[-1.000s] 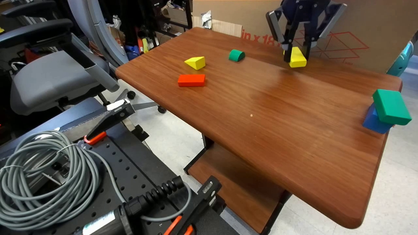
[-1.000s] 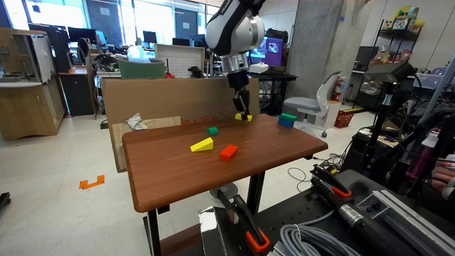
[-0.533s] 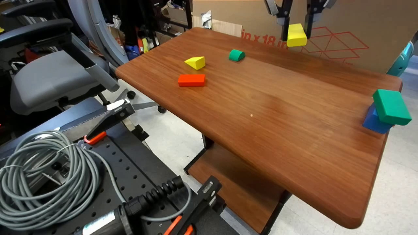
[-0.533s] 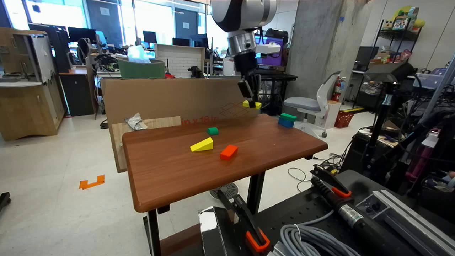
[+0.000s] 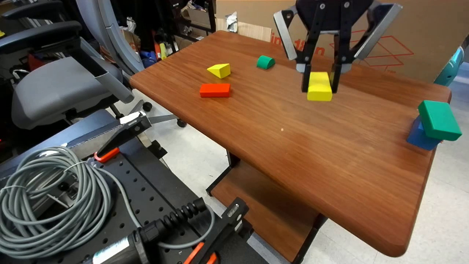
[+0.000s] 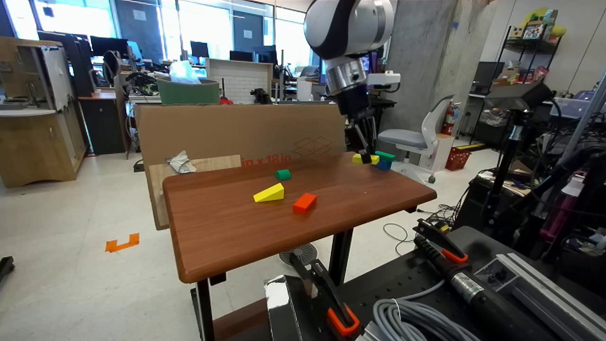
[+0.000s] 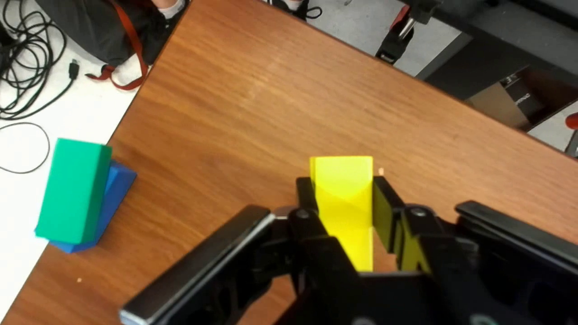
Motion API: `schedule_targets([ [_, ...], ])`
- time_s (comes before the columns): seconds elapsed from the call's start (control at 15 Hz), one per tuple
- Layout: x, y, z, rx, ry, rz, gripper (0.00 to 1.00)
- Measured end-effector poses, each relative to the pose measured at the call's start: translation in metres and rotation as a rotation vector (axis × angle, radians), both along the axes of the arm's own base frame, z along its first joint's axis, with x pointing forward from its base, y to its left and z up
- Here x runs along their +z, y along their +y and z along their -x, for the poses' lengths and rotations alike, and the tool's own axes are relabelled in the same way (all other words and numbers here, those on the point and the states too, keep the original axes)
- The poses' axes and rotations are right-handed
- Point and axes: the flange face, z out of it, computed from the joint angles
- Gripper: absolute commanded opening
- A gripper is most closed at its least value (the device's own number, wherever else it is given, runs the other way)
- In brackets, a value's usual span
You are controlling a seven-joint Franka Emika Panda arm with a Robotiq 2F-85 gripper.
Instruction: Pick up the yellow cuboid from the table and move it backwards.
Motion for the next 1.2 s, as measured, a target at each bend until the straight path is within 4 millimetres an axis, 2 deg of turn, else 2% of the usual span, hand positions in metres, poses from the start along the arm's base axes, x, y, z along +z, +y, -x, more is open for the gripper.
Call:
schedule_targets([
  [0.33, -0.025, -0.018, 0.025, -0.024, 0.063, 0.048, 0.09],
  [0.6, -0.039, -0.037, 0.028, -0.048, 0.079, 0.11, 0.09],
  [0.87, -0.067, -0.049, 0.028, -0.086, 0.11, 0.14, 0.09],
  [0.93, -0.072, -0.051, 0.027, -0.093, 0.121, 0.146, 0.59],
  [1.0, -0.074, -0.052, 0.025, -0.099, 0.131, 0.152, 0.6],
  [1.2, -0.079, -0.053, 0.019, -0.101, 0.142, 0.165, 0.81],
])
